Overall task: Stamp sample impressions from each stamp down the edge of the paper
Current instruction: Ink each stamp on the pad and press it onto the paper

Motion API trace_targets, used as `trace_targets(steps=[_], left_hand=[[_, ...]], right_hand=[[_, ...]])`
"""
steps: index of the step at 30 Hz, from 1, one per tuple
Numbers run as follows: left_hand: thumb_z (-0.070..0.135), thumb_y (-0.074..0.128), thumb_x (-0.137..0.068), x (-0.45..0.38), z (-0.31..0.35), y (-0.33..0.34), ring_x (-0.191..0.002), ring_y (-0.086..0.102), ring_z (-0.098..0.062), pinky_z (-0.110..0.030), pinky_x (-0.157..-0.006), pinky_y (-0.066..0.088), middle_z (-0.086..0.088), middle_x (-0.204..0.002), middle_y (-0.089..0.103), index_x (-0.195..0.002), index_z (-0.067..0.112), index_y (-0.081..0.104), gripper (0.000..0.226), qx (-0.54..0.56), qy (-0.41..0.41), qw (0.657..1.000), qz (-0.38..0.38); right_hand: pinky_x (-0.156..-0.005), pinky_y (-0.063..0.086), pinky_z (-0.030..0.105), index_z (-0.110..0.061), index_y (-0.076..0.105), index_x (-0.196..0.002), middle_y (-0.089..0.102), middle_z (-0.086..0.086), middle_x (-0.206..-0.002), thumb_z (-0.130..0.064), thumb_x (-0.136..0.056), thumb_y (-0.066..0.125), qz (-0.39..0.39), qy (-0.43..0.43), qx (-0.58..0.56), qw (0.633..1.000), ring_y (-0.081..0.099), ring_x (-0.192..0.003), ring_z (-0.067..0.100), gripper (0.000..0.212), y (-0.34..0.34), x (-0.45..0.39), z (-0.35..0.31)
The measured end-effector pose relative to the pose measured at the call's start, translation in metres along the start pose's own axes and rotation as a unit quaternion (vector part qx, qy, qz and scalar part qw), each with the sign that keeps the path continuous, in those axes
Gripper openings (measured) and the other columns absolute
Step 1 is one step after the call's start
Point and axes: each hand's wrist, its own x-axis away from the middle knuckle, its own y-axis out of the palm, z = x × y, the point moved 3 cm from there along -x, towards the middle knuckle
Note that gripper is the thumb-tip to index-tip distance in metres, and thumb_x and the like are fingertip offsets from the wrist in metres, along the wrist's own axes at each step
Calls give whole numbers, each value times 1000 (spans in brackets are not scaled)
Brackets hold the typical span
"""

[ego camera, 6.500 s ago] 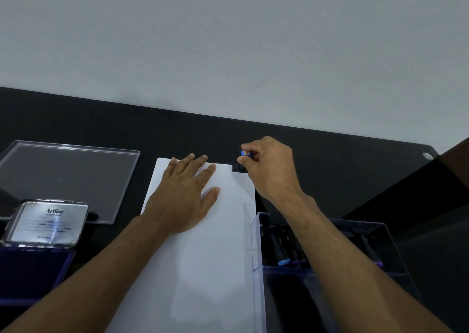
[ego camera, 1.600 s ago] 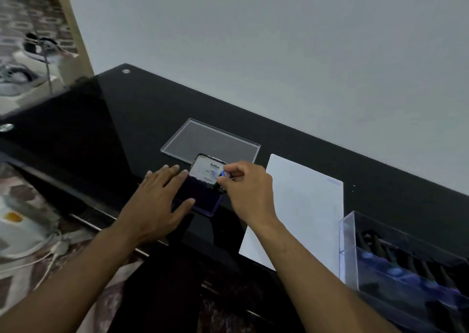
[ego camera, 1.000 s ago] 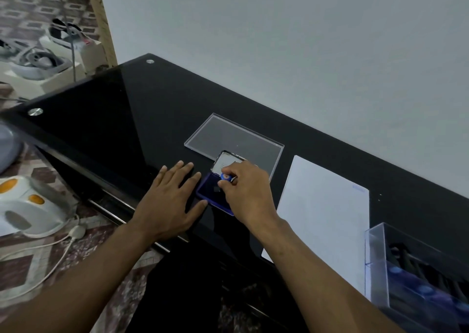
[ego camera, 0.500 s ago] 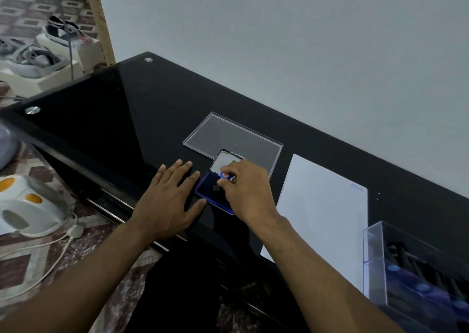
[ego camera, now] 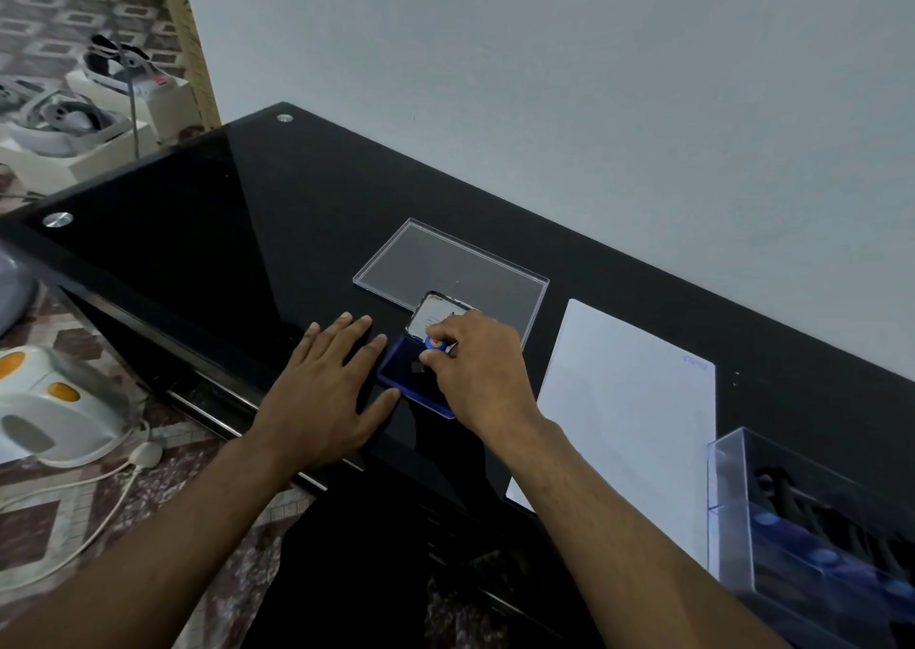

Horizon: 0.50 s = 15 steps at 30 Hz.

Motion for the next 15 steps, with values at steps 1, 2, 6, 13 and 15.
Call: trace_targets(steps=[1, 2, 6, 13, 15], left_hand=[[79, 4, -89, 0, 0, 0, -155, 12, -24, -50, -125, 10, -7, -164, 26, -155, 22, 36, 93, 1, -1, 1000, 0], [80, 3, -88, 0, 0, -1, -155, 12, -24, -50, -126, 9, -7, -165, 25, -155, 22, 35, 94, 3, 0, 1000, 0], [82, 8, -87, 0, 0, -3, -155, 10, -23, -48, -126, 6, -7, -165, 25, -155, 22, 34, 95, 26, 0, 1000, -2], [74, 29, -91, -11, 15, -15, -154, 14, -22, -46, -125, 10, -6, -164, 26, -156, 22, 32, 83, 57, 7, 998, 24], [72, 30, -92, -17, 27, -19, -153, 16, -23, -47, -125, 11, -7, -163, 26, -155, 21, 33, 81, 59, 18, 998, 26]], right_hand=[[-60, 33, 3, -18, 72, -115, 69, -1, -113, -22, -93, 65, 2, -1, -3, 1000, 53, -86, 2, 23, 0, 0, 0], [-61, 33, 3, -18, 72, -115, 69, -1, -113, -21, -93, 66, 4, 0, -7, 1000, 54, -86, 2, 23, 1, 0, 1], [-77, 43, 9, -16, 73, -112, 69, 0, -113, -21, -92, 67, 19, 7, -23, 1000, 61, -92, 6, 21, -1, 3, 3], [-82, 59, 26, -18, 69, -117, 69, -1, -116, -22, -88, 74, 101, 57, -108, 987, 65, -100, 12, 30, -29, 18, 24], [-74, 55, 15, -16, 73, -106, 71, -1, -110, -20, -88, 73, 109, 59, -98, 987, 66, -94, 12, 19, -43, 24, 31]])
